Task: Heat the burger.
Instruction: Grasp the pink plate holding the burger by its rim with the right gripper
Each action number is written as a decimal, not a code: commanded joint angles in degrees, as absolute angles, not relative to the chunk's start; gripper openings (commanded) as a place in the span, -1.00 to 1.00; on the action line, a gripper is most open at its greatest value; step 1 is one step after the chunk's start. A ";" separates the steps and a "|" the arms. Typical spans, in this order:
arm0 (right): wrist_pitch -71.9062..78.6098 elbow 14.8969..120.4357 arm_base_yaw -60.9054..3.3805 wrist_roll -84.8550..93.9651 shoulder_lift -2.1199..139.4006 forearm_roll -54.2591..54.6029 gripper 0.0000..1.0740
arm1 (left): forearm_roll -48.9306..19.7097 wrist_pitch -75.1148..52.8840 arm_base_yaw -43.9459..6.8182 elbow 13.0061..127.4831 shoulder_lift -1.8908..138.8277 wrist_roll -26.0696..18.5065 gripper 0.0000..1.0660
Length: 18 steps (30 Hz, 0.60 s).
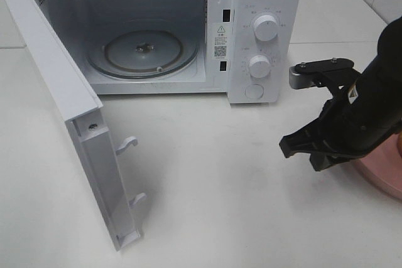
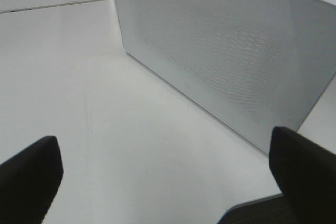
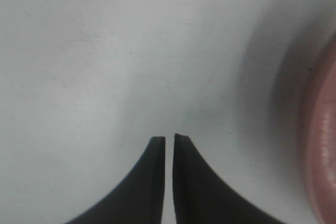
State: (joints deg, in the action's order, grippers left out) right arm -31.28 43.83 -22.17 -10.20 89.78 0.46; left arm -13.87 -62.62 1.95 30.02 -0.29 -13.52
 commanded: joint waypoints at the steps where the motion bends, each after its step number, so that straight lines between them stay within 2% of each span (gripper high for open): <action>1: -41.77 47.44 -22.00 -9.63 89.32 -9.63 -0.81 | -13.98 -62.17 1.78 29.91 -1.32 -13.06 0.88; 6: -48.13 50.02 -22.00 -9.57 89.32 -14.73 -0.75 | -13.98 -62.17 1.78 29.91 -1.32 -13.06 0.88; 8: -49.79 51.45 -20.57 -8.65 89.32 -15.24 -0.60 | -13.98 -62.17 1.78 29.91 -1.32 -13.06 0.88; 9: -49.79 51.45 -20.57 -8.65 89.32 -15.24 -0.60 | -13.98 -62.17 1.78 29.91 -1.32 -13.06 0.88; 10: -49.45 51.74 -19.71 -7.85 89.32 -15.30 -0.39 | -13.98 -62.17 1.78 29.91 -1.32 -13.06 0.88; 11: -49.16 51.80 -19.08 -7.28 89.32 -15.30 -0.09 | -13.98 -62.17 1.78 29.91 -1.32 -13.06 0.88; 12: -49.16 51.80 -19.08 -7.28 89.32 -15.30 -0.09 | -13.98 -62.17 1.78 29.91 -1.32 -13.06 0.88; 13: -48.24 51.80 -18.16 -6.53 89.32 -15.64 0.05 | -13.98 -62.17 1.78 29.91 -1.32 -13.06 0.88; 14: -47.61 51.80 -17.70 -6.47 89.32 -15.99 0.37 | -13.98 -62.17 1.78 29.91 -1.32 -13.06 0.88; 15: -47.61 51.80 -17.70 -6.47 89.32 -15.99 0.37 | -13.98 -62.17 1.78 29.91 -1.32 -13.06 0.88; 16: -45.72 51.80 -16.79 -6.47 89.32 -16.96 0.54 | -13.98 -62.17 1.78 29.91 -1.32 -13.06 0.88; 17: -43.83 51.80 -15.93 -6.47 89.32 -17.76 0.80 | -13.98 -62.17 1.78 29.91 -1.32 -13.06 0.88; 18: -43.83 51.80 -15.93 -6.47 89.32 -17.76 0.80 | -13.98 -62.17 1.78 29.91 -1.32 -13.06 0.88</action>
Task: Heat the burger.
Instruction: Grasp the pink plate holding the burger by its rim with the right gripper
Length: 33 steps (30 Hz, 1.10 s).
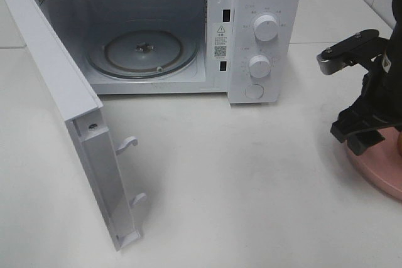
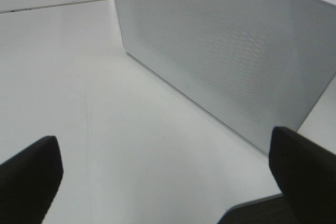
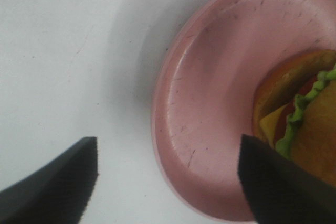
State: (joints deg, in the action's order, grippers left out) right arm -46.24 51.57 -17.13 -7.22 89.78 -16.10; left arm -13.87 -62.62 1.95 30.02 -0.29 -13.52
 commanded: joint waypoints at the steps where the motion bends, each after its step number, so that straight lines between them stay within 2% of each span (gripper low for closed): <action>1: -42.63 51.80 -15.47 -6.47 89.32 -17.88 0.88 | -13.98 -62.17 1.78 29.91 -1.32 -13.06 0.88; 10: -37.47 51.80 -10.89 -6.93 92.19 -17.25 0.86 | -13.98 -62.17 1.78 29.91 -1.32 -13.06 0.88; 33: -27.90 51.80 -8.02 -8.31 107.20 -13.75 0.70 | -13.98 -62.17 1.78 29.91 -1.32 -13.06 0.88</action>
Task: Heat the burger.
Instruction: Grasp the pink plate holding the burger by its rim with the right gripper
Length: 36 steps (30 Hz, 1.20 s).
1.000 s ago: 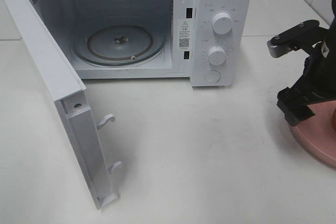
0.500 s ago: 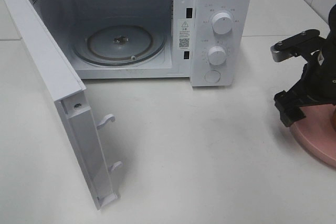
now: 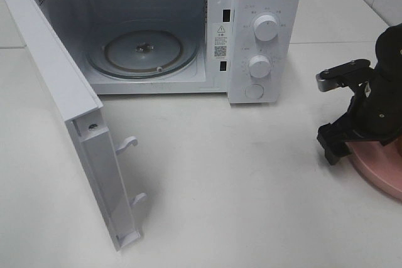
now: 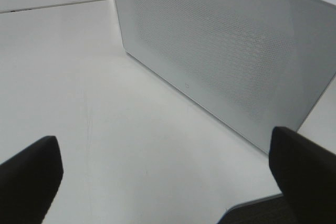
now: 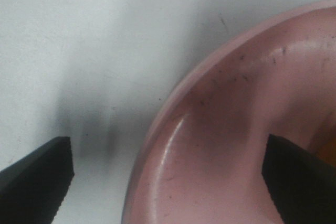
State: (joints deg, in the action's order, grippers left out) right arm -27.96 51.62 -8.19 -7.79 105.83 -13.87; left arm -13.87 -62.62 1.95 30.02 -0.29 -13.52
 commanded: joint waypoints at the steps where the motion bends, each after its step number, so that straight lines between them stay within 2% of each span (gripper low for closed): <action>1: -27.90 51.80 -8.02 -8.31 107.72 -13.75 0.69 | -13.98 -62.17 1.78 29.91 -1.32 -13.06 0.88; 5: -27.67 51.80 -8.02 -8.31 108.69 -13.58 0.61 | -13.98 -62.17 1.78 29.91 -1.32 -13.06 0.88; 6: -27.67 51.80 -8.02 -8.37 108.86 -13.58 0.50 | -13.98 -62.17 1.78 29.91 -1.32 -13.06 0.88; 7: -27.67 51.80 -8.02 -8.37 108.86 -13.58 0.50 | -13.98 -62.17 1.78 29.91 -1.32 -13.06 0.88; 8: -27.67 51.80 -8.02 -8.37 108.86 -13.58 0.42 | -13.98 -62.17 1.78 29.91 -1.32 -13.06 0.88; 9: -27.67 51.80 -8.02 -9.17 108.86 -13.64 0.20 | -13.98 -62.17 1.78 29.91 -1.32 -13.06 0.88; 10: -27.67 51.80 -8.02 -9.17 108.86 -13.64 0.20 | -13.98 -62.17 1.78 29.91 -1.32 -13.06 0.88; 11: -27.73 51.80 -8.02 -10.08 108.86 -13.92 0.08 | -13.98 -62.17 1.78 29.91 -1.32 -13.06 0.88; 12: -27.96 51.80 -8.02 -11.40 108.86 -14.44 -0.17 | -13.98 -62.17 1.78 29.91 -1.32 -13.06 0.88; 13: -27.96 51.80 -8.02 -11.40 108.86 -14.44 -0.17 | -13.98 -62.17 1.78 29.91 -1.32 -13.06 0.88; 14: -28.25 51.80 -8.02 -11.80 108.86 -14.90 -0.45 | -13.98 -62.17 1.78 29.91 -1.32 -13.06 0.88; 15: -28.25 51.80 -8.02 -11.80 108.86 -14.90 -0.45 | -13.98 -62.17 1.78 29.91 -1.32 -13.06 0.88; 16: -28.42 51.80 -8.02 -11.80 108.86 -14.90 -0.61 | -13.98 -62.17 1.78 29.91 -1.32 -13.06 0.88; 17: -28.53 51.80 -8.02 -11.80 108.86 -14.90 -0.91 | -13.98 -62.17 1.78 29.91 -1.32 -13.06 0.88; 18: -28.53 51.80 -8.02 -11.80 108.86 -14.90 -0.91 | -13.98 -62.17 1.78 29.91 -1.32 -13.06 0.88; 19: -28.76 51.80 -8.08 -11.92 108.80 -14.84 -1.00 | -13.98 -62.17 1.78 29.91 -1.32 -13.06 0.88; 30: -31.97 51.80 -8.25 -13.52 104.97 -15.36 -1.00 | -13.98 -62.17 1.78 29.91 -1.32 -13.06 0.88; 36: -34.55 51.80 -11.69 -18.51 103.76 -20.91 -1.00 | -13.98 -62.17 1.78 29.91 -1.32 -13.06 0.88</action>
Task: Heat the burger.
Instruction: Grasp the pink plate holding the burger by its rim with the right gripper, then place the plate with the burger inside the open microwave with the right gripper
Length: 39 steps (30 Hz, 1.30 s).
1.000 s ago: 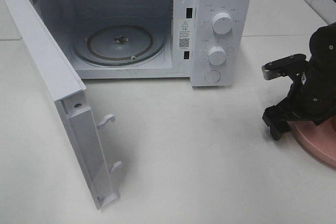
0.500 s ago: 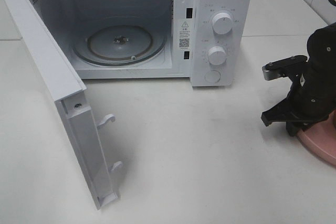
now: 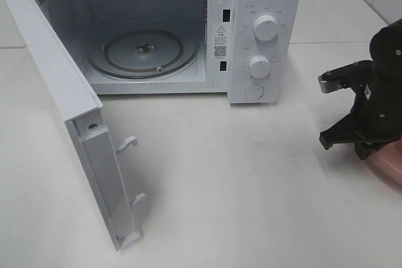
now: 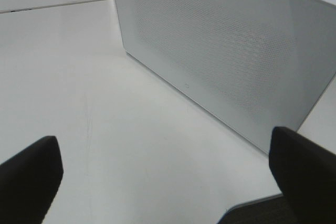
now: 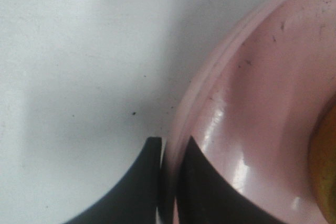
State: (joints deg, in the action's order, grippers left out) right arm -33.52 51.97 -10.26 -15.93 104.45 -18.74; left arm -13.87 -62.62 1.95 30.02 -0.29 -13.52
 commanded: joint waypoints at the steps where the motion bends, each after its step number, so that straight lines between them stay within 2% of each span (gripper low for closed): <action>1: -35.52 51.80 -12.66 -20.17 103.13 -22.98 -1.00 | -13.98 -62.17 1.78 29.91 -1.32 -13.06 0.88; 15: -46.24 51.80 -21.03 -28.30 101.13 -34.21 -1.00 | -13.98 -62.17 1.78 29.91 -1.32 -13.06 0.88; 21: -47.90 51.51 -22.86 -29.16 100.04 -35.29 -1.00 | -13.98 -62.17 1.78 29.91 -1.32 -13.06 0.88; 39: -51.91 43.54 -36.67 -34.09 88.75 -37.30 -1.00 | -13.98 -62.17 1.78 29.91 -1.32 -13.06 0.88</action>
State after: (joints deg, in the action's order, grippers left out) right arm -49.27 43.72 -36.50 -33.40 89.55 -34.03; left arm -13.87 -62.62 1.95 30.02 -0.29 -13.52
